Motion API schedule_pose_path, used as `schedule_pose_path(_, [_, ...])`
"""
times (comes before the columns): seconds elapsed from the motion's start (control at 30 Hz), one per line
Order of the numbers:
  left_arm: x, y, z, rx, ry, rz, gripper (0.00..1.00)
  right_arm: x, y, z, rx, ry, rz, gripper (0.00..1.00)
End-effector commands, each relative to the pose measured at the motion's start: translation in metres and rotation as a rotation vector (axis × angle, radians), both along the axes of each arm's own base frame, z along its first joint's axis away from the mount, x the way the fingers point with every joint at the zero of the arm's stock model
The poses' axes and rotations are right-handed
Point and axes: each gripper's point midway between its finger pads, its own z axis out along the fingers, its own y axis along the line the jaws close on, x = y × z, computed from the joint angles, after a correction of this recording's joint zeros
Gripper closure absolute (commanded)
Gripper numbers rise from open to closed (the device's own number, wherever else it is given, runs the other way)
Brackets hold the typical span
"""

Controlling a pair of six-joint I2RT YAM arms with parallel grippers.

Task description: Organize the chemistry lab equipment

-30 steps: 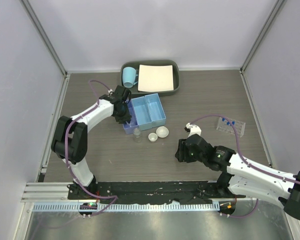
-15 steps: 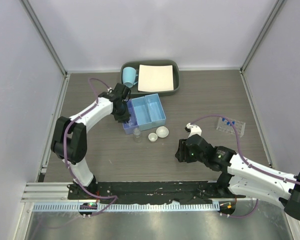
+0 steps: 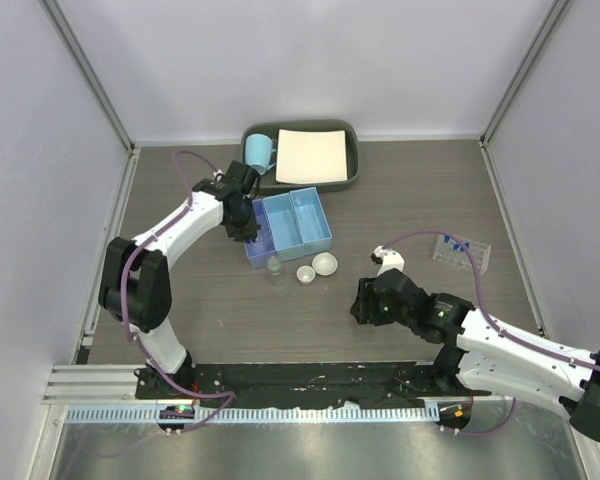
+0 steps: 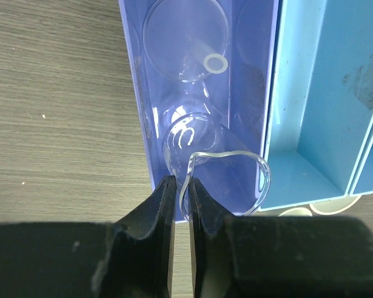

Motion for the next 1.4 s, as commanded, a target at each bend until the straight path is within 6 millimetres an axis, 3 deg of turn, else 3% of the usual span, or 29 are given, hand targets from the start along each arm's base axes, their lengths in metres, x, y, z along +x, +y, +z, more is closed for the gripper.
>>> schedule_pose_path(0.0, [0.004, 0.003, 0.018, -0.001, -0.047, -0.007, 0.84, 0.002, 0.004, 0.005, 0.030, -0.021, -0.008, 0.48])
schedule_pose_path(0.27, [0.001, 0.005, 0.002, 0.018, -0.017, -0.004, 0.79, 0.002, 0.002, 0.006, 0.028, -0.025, -0.010, 0.48])
schedule_pose_path(0.63, [-0.002, 0.008, -0.002, 0.030, -0.004, -0.012, 0.76, 0.003, 0.004, 0.004, 0.021, -0.022, -0.006, 0.48])
schedule_pose_path(0.8, [0.001, 0.006, 0.022, 0.019, -0.039, -0.012, 0.75, 0.004, 0.005, 0.006, 0.021, -0.025, -0.004, 0.48])
schedule_pose_path(1.03, [-0.006, 0.004, 0.076, -0.019, -0.124, -0.021, 0.70, 0.005, 0.008, 0.005, 0.023, -0.023, 0.000, 0.48])
schedule_pose_path(1.2, [-0.024, -0.014, 0.105, -0.069, -0.171, -0.071, 0.66, 0.013, 0.011, 0.009, 0.006, -0.038, -0.008, 0.45])
schedule_pose_path(1.3, [-0.039, -0.026, 0.119, -0.099, -0.202, -0.102, 0.59, 0.023, 0.017, 0.016, -0.025, -0.051, -0.011, 0.41])
schedule_pose_path(1.37, [-0.048, -0.029, 0.119, -0.107, -0.211, -0.105, 0.56, 0.033, 0.022, 0.026, -0.049, -0.075, -0.014, 0.39])
